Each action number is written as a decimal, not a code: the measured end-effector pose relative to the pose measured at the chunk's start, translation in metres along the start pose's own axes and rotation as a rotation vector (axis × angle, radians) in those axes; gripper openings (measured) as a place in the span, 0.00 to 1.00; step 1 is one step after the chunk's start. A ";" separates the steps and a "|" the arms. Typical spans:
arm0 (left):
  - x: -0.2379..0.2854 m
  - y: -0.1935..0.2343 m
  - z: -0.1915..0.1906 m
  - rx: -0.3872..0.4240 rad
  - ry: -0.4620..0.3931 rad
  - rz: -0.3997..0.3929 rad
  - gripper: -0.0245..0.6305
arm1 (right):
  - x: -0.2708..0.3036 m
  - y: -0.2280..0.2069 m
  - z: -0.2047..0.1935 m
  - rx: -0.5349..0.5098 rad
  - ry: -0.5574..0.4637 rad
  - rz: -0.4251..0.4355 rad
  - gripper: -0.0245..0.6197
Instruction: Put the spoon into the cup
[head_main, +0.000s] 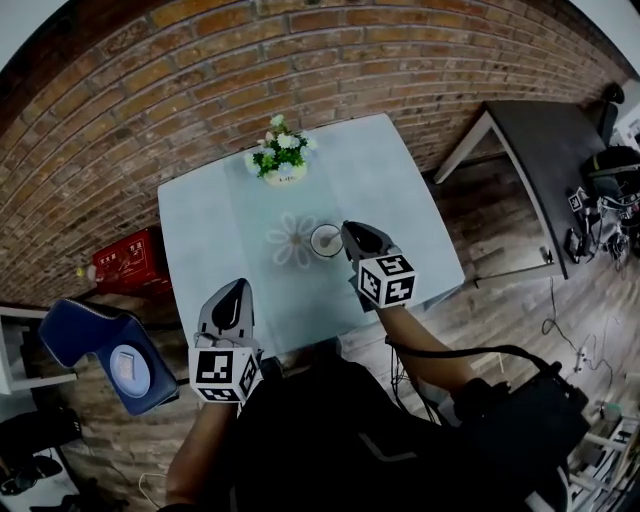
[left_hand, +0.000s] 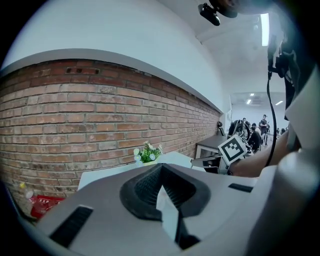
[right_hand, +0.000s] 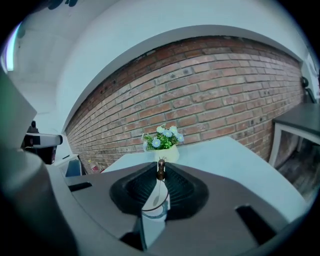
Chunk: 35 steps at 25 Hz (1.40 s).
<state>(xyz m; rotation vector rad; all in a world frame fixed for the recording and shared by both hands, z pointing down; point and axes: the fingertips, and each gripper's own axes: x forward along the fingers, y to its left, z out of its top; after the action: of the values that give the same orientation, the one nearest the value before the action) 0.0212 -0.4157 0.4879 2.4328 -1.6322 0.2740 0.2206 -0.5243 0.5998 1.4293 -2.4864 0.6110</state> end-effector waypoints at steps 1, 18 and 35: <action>-0.001 0.000 -0.001 -0.002 0.005 0.009 0.05 | 0.002 -0.001 -0.003 -0.002 0.008 0.001 0.13; -0.017 0.003 -0.006 -0.026 0.028 0.083 0.05 | 0.017 -0.013 -0.032 -0.040 0.052 -0.028 0.14; -0.020 0.018 0.012 -0.050 -0.026 0.011 0.05 | -0.019 0.001 0.024 -0.104 -0.037 -0.093 0.25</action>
<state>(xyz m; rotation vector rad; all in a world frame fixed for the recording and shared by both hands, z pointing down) -0.0030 -0.4076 0.4724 2.4010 -1.6441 0.2016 0.2305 -0.5201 0.5712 1.5201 -2.4242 0.4343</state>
